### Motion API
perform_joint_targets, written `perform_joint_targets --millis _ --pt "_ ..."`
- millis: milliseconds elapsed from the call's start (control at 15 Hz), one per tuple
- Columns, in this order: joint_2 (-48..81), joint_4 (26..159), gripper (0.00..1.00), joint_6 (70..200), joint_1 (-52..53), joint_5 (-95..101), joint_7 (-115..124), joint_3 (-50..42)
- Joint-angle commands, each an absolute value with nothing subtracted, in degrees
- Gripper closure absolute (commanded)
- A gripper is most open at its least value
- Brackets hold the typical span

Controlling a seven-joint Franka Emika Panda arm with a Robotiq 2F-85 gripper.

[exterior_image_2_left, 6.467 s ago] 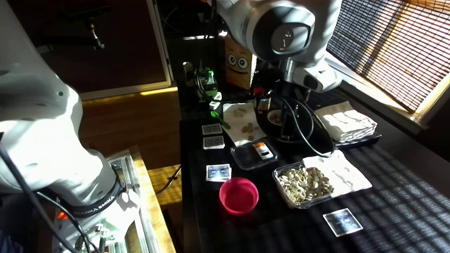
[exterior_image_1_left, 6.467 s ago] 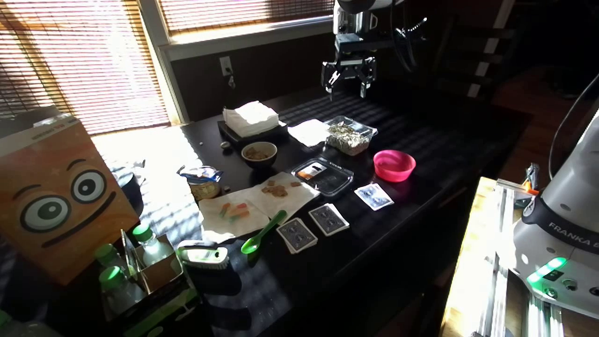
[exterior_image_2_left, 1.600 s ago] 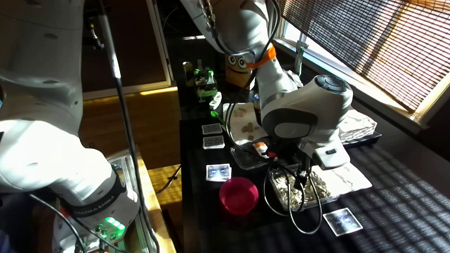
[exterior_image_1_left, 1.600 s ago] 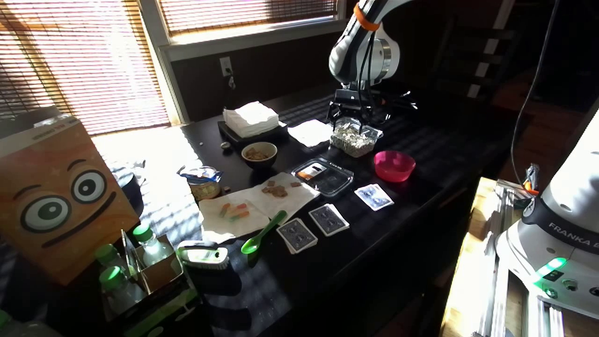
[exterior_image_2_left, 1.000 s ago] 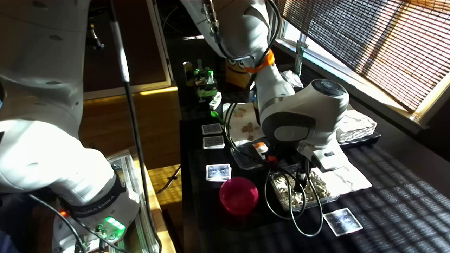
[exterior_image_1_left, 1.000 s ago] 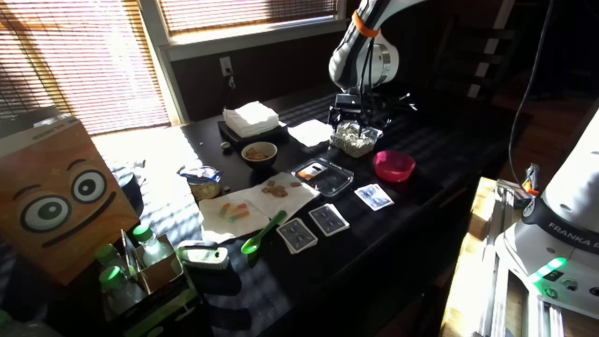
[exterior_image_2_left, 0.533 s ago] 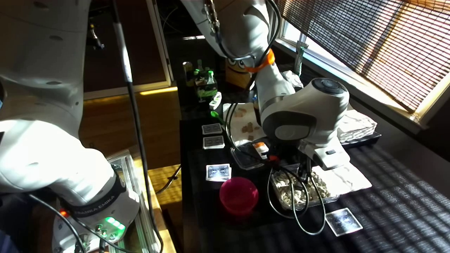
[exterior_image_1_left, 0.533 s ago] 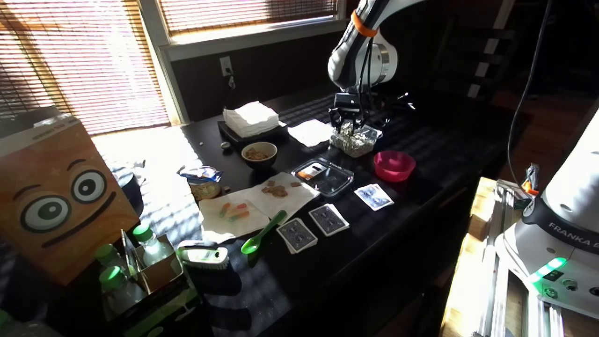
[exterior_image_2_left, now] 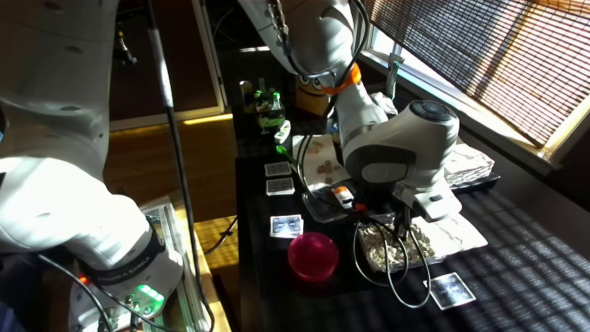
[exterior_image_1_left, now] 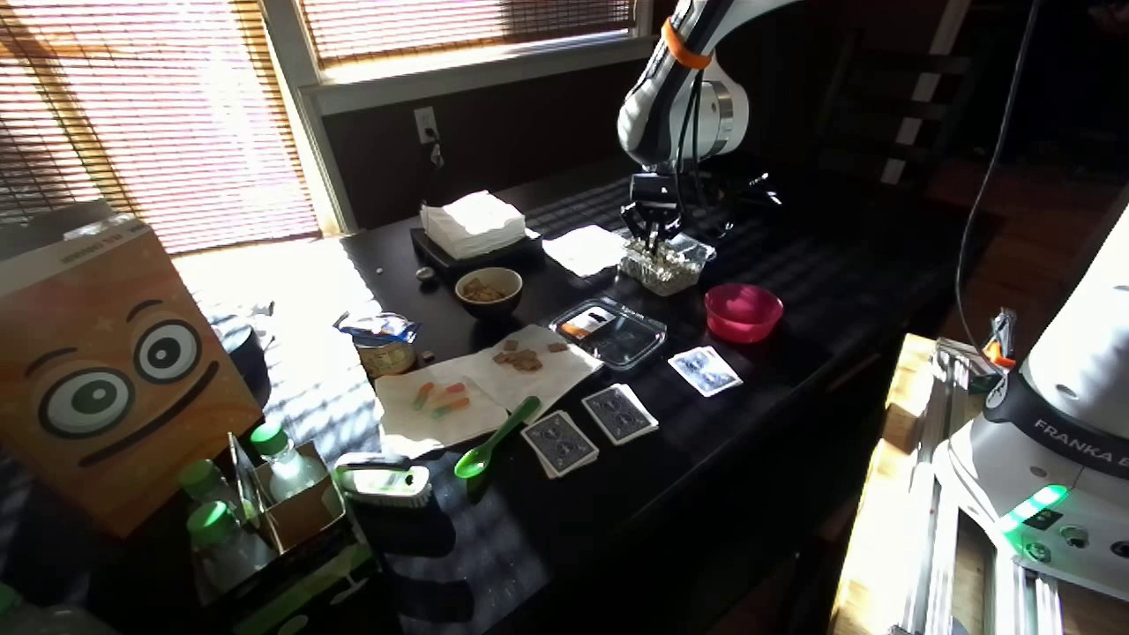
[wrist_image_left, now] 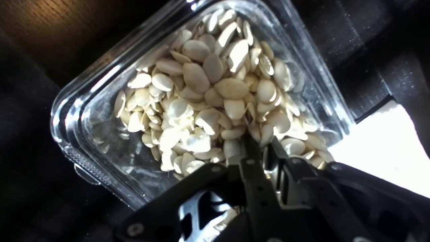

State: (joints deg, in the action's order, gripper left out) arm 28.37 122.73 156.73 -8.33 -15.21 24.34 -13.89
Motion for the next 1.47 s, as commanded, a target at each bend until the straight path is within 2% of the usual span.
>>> perform_joint_targets --millis 0,800,1400 --pt "27.63 123.17 0.97 157.63 -7.40 -13.52 24.65 -14.84" --pt "22.18 125.17 0.97 156.64 -4.98 -9.02 26.06 -17.52" --pt "9.34 135.00 0.97 151.91 -5.38 -8.58 14.21 -11.17"
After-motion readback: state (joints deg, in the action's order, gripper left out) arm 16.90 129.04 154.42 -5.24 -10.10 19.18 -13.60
